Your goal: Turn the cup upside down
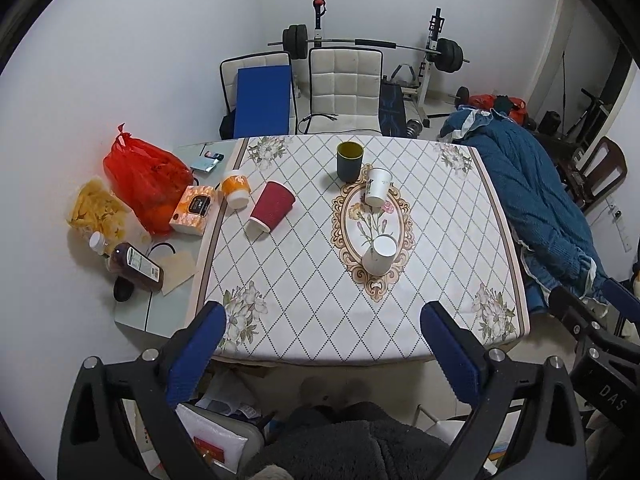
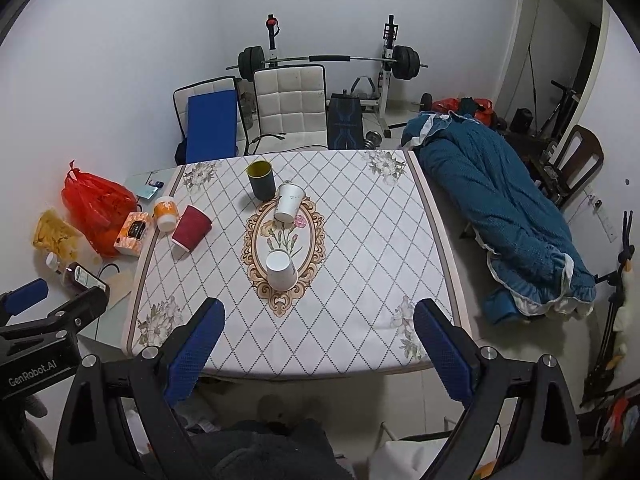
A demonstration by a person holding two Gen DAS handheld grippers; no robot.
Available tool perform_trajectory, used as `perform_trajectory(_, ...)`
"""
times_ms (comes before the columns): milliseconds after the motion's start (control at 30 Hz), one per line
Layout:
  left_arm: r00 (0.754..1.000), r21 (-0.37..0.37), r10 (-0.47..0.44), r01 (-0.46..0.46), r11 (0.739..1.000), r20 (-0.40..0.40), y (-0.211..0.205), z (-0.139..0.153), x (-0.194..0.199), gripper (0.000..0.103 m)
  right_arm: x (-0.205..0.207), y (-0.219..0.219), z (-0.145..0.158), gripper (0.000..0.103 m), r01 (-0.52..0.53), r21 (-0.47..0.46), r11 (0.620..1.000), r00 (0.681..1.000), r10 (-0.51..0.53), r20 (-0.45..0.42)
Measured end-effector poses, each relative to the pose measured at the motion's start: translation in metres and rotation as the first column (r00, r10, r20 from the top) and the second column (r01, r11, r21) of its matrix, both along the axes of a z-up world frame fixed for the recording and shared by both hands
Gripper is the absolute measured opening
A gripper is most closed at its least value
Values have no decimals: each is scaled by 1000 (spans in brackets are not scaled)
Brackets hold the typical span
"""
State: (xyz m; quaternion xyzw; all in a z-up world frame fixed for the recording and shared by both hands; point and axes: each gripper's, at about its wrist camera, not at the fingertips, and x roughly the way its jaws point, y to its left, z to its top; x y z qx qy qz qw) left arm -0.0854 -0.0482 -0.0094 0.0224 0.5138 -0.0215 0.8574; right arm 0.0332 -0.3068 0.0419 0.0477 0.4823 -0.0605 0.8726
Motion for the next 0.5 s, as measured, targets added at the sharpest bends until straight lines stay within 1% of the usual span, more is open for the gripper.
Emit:
perform_trajectory(367,1000,0,11,-11,1000,-11,-5,-2,-4,100,4,-5,-2,98,-12,-2,1000,1000,12,-8)
perform_trajectory(500,1000,0,20,-20,1000,-18,-6,-3,-5,100,8,-6,-8,98,-19,-2,1000,1000,19,-16)
